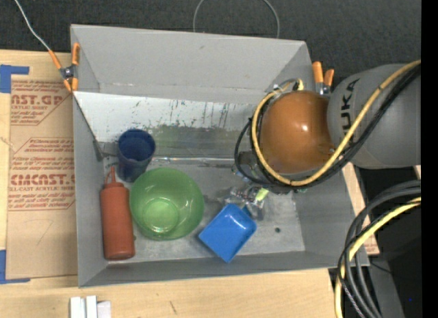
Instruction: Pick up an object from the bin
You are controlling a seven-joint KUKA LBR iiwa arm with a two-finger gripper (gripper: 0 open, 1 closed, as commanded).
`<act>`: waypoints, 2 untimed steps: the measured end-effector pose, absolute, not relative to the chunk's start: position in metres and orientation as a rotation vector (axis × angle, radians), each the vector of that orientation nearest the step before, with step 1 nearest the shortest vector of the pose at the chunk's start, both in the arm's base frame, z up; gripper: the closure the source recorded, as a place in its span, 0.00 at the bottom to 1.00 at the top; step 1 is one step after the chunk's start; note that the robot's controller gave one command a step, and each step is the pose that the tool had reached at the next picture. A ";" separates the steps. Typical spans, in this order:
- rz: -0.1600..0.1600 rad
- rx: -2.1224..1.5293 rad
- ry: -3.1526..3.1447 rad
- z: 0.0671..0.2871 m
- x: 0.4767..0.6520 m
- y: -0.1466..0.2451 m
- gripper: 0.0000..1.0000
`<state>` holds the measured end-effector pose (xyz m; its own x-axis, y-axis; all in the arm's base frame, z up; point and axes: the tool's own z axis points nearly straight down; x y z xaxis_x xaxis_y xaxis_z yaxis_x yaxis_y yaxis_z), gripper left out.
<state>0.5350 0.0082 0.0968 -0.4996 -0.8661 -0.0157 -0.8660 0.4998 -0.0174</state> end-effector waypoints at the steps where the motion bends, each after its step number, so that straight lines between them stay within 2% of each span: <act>1: -0.004 -1.383 2.801 0.193 0.523 0.004 1.00; 2: -0.016 -1.730 2.592 0.160 0.513 0.041 1.00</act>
Offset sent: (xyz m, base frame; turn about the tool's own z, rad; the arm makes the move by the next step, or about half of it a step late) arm -0.0277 0.0480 0.0321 -0.2107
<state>0.5130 0.0409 0.1595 -0.3837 -0.9233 -0.0154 -0.9231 0.3839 -0.0227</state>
